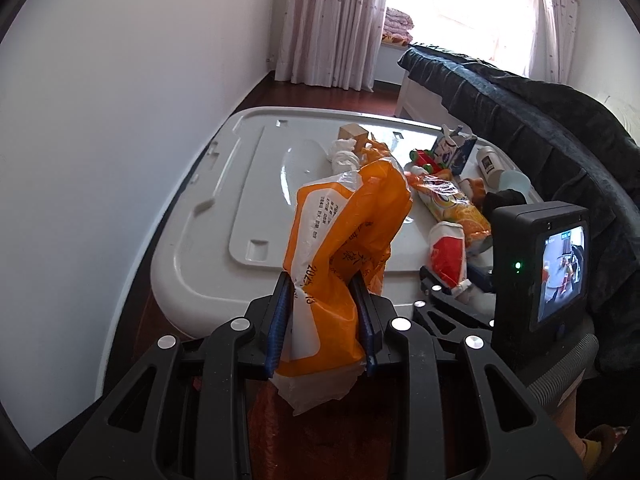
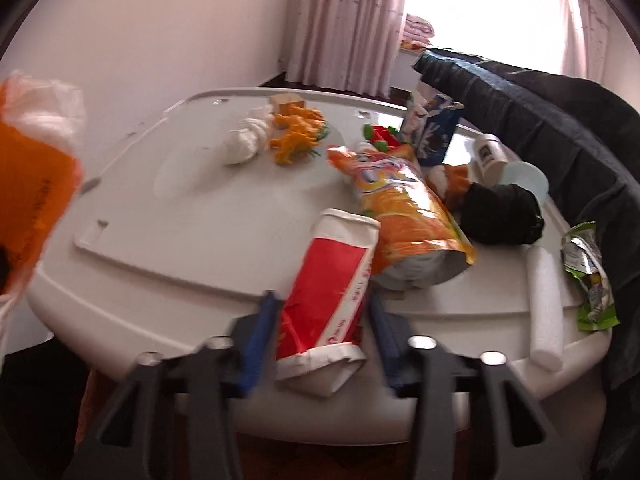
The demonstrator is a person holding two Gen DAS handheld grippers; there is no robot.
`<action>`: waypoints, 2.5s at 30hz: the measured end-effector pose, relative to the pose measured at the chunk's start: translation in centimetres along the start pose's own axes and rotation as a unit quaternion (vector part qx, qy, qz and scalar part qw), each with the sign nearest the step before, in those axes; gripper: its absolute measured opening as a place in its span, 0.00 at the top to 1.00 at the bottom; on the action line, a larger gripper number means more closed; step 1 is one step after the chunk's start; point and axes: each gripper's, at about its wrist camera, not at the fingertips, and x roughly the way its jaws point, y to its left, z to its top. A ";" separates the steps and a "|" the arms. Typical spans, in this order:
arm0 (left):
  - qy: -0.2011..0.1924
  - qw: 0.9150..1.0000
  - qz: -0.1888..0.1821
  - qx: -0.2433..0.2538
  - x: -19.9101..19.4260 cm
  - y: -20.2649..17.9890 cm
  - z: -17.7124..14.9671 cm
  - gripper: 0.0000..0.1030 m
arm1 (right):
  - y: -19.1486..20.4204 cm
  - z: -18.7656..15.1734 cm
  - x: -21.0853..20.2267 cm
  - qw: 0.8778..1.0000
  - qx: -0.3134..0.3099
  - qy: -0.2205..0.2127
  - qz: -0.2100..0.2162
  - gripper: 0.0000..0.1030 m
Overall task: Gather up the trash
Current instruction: 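Carry both items over the orange-lined bin and open both tools, then grasp the white foam roll with the right tool while the left tool grasps the orange juice pouch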
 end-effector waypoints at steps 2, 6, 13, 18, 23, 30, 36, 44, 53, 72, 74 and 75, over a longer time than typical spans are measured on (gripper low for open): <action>0.001 1.000 -0.003 0.003 0.1 -0.2 -0.1 0.72 | 0.0 0.0 -0.2 1.000 -0.006 0.000 0.001 0.68; 0.004 1.000 -0.011 0.008 0.2 -0.9 -0.4 0.72 | -1.4 -0.1 -1.1 1.000 0.007 -0.007 0.019 0.68; 0.004 1.000 -0.020 0.014 -0.8 -2.0 -0.5 0.72 | -4.0 -0.2 -5.7 0.998 0.012 -0.013 0.054 0.68; 0.027 0.999 -0.032 0.030 -2.1 -3.7 -2.3 0.72 | -6.1 -2.2 -9.8 0.996 0.037 0.029 0.074 0.68; 0.101 0.992 -0.054 0.048 -2.1 -5.4 -6.7 0.72 | -6.5 -7.7 -11.4 0.988 0.047 0.114 0.098 0.68; 0.172 0.981 -0.066 0.059 -1.3 -6.9 -11.0 0.70 | -6.6 -13.6 -10.3 0.970 0.057 0.206 0.113 0.66; 0.186 0.981 -0.036 0.038 -1.4 -6.7 -11.6 0.25 | -7.2 -15.0 -10.2 0.970 0.071 0.216 0.088 0.20; 0.101 0.994 0.018 0.030 -3.6 -5.9 -9.0 0.20 | -10.0 -13.1 -13.3 0.988 0.093 0.113 0.043 0.09; 0.010 0.997 -0.006 0.078 -4.8 -8.9 -4.4 0.20 | -12.9 -6.4 -14.0 0.997 0.075 0.007 -0.006 0.08; -0.002 0.999 -0.038 0.034 1.9 -10.8 1.1 0.20 | -15.9 0.3 0.6 0.991 0.105 0.032 -0.075 0.24; -0.001 0.999 -0.040 0.029 1.9 -10.7 1.0 0.20 | -16.1 0.2 1.3 0.990 0.111 0.045 -0.072 0.35; -0.001 0.999 -0.040 0.028 1.9 -10.6 1.0 0.20 | -16.2 0.0 1.6 0.989 0.115 0.051 -0.071 0.40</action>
